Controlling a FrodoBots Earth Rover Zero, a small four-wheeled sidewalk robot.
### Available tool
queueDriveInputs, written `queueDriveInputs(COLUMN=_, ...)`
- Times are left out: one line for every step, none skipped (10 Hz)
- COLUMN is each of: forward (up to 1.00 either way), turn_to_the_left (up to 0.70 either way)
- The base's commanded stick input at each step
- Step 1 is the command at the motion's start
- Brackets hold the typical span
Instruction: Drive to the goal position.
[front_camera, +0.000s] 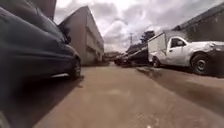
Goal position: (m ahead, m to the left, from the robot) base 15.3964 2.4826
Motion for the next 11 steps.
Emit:
queueDriveInputs(forward=0.85, turn_to_the_left=0.00)
queueDriveInputs(forward=0.85, turn_to_the_left=0.00)
queueDriveInputs(forward=0.85, turn_to_the_left=0.00)
queueDriveInputs(forward=0.85, turn_to_the_left=0.00)
queueDriveInputs(forward=0.85, turn_to_the_left=0.00)
queueDriveInputs(forward=0.85, turn_to_the_left=0.00)
queueDriveInputs(forward=0.85, turn_to_the_left=0.00)
queueDriveInputs(forward=0.85, turn_to_the_left=0.00)
queueDriveInputs(forward=0.85, turn_to_the_left=0.00)
queueDriveInputs(forward=0.85, turn_to_the_left=0.00)
queueDriveInputs(forward=0.85, turn_to_the_left=0.00)
